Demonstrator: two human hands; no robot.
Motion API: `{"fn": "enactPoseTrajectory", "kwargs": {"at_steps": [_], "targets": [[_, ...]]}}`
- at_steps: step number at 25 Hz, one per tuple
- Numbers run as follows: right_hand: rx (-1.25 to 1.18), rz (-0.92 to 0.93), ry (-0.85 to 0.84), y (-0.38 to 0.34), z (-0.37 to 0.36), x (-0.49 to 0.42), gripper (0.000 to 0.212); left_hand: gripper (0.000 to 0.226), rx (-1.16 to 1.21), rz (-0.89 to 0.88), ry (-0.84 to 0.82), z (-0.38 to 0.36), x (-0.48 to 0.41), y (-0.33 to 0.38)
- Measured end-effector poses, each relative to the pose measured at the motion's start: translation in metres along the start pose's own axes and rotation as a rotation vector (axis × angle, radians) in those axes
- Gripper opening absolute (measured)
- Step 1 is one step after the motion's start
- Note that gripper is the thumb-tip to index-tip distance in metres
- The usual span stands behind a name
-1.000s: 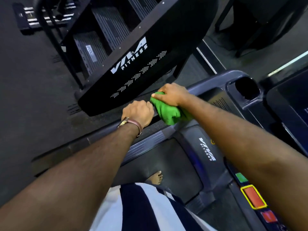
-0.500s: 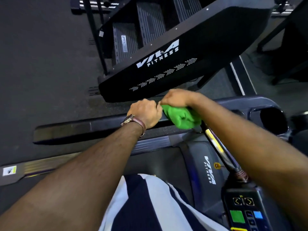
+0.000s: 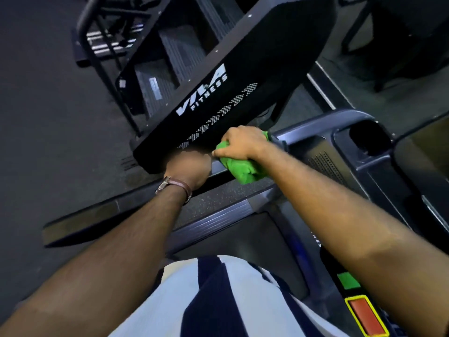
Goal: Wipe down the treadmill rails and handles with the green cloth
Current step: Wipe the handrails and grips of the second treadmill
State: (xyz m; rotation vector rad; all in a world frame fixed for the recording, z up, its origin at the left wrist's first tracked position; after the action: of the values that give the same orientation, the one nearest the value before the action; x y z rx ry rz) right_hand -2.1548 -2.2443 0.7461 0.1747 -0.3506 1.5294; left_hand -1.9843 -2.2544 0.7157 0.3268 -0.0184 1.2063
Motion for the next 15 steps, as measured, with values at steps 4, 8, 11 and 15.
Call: {"fn": "enactPoseTrajectory", "kwargs": {"at_steps": [4,8,11,15], "targets": [[-0.169,-0.078,0.744,-0.007,-0.074,0.059,0.045,0.051,0.012,-0.018,0.017,-0.001,0.003,-0.002],[-1.113,-0.528,0.953,-0.085,-0.135,0.055,0.063,0.052,0.036,-0.017,-0.02,0.001,0.004,-0.002],[-1.677,-0.729,0.97,-0.109,-0.137,0.039,0.066,0.054,0.055,-0.042,-0.032,0.001,0.004,-0.003],[-2.191,-1.015,0.973,-0.079,-0.125,0.023,0.075,0.054,0.051,-0.077,-0.053,0.002,0.005,-0.006]]}}
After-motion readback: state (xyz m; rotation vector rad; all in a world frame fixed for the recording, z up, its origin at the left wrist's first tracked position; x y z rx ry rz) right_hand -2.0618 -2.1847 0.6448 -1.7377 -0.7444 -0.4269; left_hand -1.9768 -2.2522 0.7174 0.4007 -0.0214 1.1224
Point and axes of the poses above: each hand's wrist, its own x-axis away from the middle knuckle, its own z-axis out of the back of the hand, y = z × x, the point moved 1 cm from there along -x, towards the middle knuckle, and after that the axes turned 5 degrees about z, right-handed, at the moved point
